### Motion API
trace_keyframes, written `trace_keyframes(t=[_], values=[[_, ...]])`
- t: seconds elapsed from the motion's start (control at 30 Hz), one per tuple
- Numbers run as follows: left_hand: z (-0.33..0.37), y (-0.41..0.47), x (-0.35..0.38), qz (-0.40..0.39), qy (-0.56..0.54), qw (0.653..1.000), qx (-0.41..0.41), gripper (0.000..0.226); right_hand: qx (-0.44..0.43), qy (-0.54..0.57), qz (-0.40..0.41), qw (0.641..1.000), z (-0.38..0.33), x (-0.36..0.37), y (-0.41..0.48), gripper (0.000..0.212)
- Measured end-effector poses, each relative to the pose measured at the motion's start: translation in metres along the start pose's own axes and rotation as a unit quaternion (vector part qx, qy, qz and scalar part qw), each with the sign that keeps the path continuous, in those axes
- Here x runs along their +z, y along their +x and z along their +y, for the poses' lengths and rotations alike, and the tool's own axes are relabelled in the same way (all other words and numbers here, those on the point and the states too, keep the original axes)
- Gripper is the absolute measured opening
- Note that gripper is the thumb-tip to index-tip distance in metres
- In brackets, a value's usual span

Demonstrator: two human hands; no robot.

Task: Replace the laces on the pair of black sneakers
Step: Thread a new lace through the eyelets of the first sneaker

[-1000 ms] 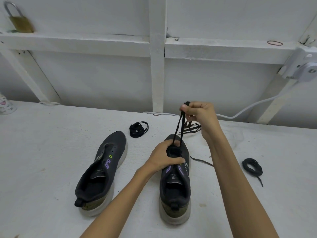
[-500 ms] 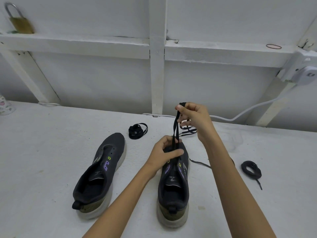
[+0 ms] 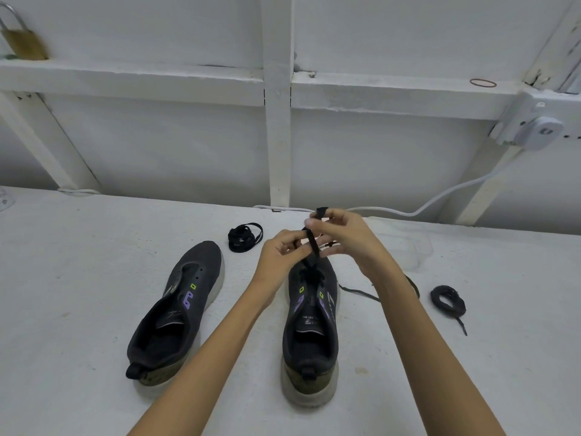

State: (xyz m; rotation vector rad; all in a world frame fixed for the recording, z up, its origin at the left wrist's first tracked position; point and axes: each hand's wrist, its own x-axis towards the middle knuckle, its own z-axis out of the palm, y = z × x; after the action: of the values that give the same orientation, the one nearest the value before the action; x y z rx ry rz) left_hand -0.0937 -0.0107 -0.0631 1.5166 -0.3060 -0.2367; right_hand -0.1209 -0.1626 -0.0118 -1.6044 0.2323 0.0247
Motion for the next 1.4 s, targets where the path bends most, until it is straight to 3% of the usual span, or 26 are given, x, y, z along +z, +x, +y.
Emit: trace_keyframes(t=[0.1,0.27,0.4,0.47,0.53,0.63,0.7,0.77,0.83,0.9,1.03,1.1,1.23,1.3,1.4], values=[[0.004,0.002,0.002,0.032,0.035,0.999,0.013,0.021,-0.016,-0.015,0.000,1.000,0.005,0.005,-0.004,0.025],[0.010,0.002,-0.017,0.151,0.030,0.988,0.028,0.017,-0.027,0.013,0.140,0.990,0.021,-0.015,-0.011,0.026],[0.002,0.002,-0.058,0.257,0.055,0.965,0.002,0.021,-0.012,-0.198,0.186,0.962,0.050,-0.034,-0.026,0.025],[-0.001,0.000,-0.078,0.297,0.085,0.951,0.006,0.022,0.021,-0.315,0.151,0.937,0.063,-0.037,-0.032,0.024],[-0.001,-0.003,-0.093,0.315,0.195,0.929,0.000,0.022,0.057,-0.388,0.090,0.916,0.072,-0.035,-0.034,0.022],[-0.006,-0.007,-0.109,0.289,0.382,0.878,-0.005,0.039,0.126,-0.413,0.021,0.902,0.080,-0.032,-0.031,0.015],[-0.011,-0.005,-0.112,0.229,0.489,0.842,-0.004,0.056,0.148,-0.426,0.012,0.892,0.078,-0.032,-0.027,0.018],[-0.015,-0.002,-0.108,0.114,0.588,0.800,-0.030,0.069,0.159,-0.454,-0.002,0.877,0.071,-0.034,-0.021,0.020],[-0.016,0.005,-0.100,-0.017,0.617,0.783,-0.075,0.076,0.141,-0.482,0.012,0.865,0.063,-0.035,-0.011,0.014],[-0.016,0.016,-0.087,-0.114,0.593,0.792,-0.087,0.074,0.100,-0.494,0.063,0.862,0.056,-0.035,0.004,0.008],[-0.021,0.041,-0.047,-0.191,0.438,0.878,-0.026,0.052,0.022,-0.465,0.135,0.875,0.055,-0.025,0.045,0.020],[-0.026,0.051,-0.028,-0.183,0.407,0.895,-0.009,0.040,0.016,-0.451,0.133,0.883,0.062,-0.019,0.063,0.020],[-0.035,0.065,-0.011,-0.130,0.426,0.895,0.000,0.023,0.046,-0.482,0.086,0.871,0.078,-0.017,0.083,0.027],[-0.036,0.068,-0.015,-0.097,0.419,0.903,0.002,0.015,0.031,-0.464,0.108,0.878,0.079,-0.025,0.086,0.024],[-0.040,0.070,-0.036,-0.043,0.456,0.889,-0.014,0.021,0.003,-0.461,0.164,0.872,0.070,-0.041,0.089,0.019]])
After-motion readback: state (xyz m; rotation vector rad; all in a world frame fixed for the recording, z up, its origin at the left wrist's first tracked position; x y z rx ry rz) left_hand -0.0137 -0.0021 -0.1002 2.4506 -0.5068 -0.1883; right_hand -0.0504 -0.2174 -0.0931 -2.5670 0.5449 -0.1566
